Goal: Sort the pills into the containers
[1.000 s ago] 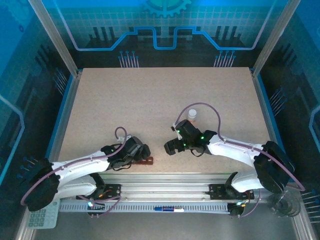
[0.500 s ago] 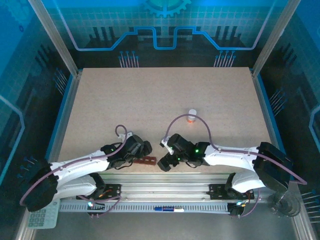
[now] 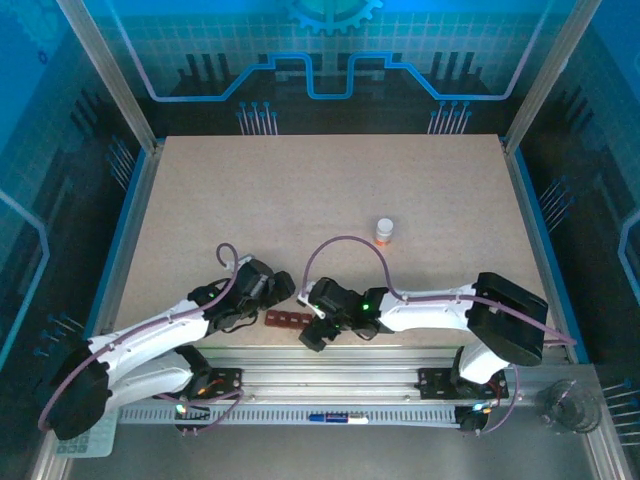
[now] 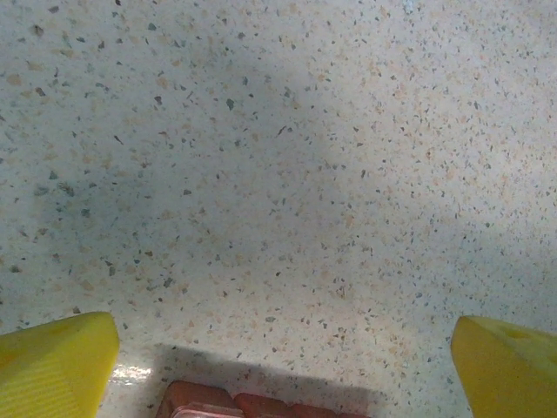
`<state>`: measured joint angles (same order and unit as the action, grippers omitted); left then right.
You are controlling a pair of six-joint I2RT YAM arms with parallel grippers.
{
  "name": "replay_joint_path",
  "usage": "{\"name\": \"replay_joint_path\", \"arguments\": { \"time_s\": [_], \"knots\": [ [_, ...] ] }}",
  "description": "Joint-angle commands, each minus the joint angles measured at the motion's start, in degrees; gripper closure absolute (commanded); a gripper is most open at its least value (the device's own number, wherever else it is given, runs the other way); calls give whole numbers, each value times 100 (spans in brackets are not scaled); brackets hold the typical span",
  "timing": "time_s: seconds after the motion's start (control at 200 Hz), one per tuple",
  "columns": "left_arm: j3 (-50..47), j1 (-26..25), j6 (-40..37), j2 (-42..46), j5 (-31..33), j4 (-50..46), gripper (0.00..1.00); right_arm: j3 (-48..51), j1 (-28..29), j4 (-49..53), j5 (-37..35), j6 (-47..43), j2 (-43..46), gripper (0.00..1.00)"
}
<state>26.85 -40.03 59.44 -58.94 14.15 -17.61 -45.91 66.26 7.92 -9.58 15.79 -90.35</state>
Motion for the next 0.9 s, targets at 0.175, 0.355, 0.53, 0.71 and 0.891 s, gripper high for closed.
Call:
{"name": "replay_joint_path", "arguments": {
  "time_s": [0.175, 0.355, 0.53, 0.71, 0.891],
  "knots": [
    [-66, 93, -119, -156, -369, 117, 1, -346, 106, -126, -137, -170, -452, 0],
    [-66, 98, -47, -271, -538, 211, 1, -341, 99, -129, -306, -173, -573, 0],
    [-98, 96, 84, -409, -732, 362, 1, -322, -4, -138, -506, -69, -689, 0],
    [-119, 89, 200, -502, -841, 466, 1, -237, -228, -154, -658, 72, -682, 0],
    [-93, 75, 313, -595, -947, 625, 1, -128, -457, -238, -701, 182, -600, 0]
  ]
}}
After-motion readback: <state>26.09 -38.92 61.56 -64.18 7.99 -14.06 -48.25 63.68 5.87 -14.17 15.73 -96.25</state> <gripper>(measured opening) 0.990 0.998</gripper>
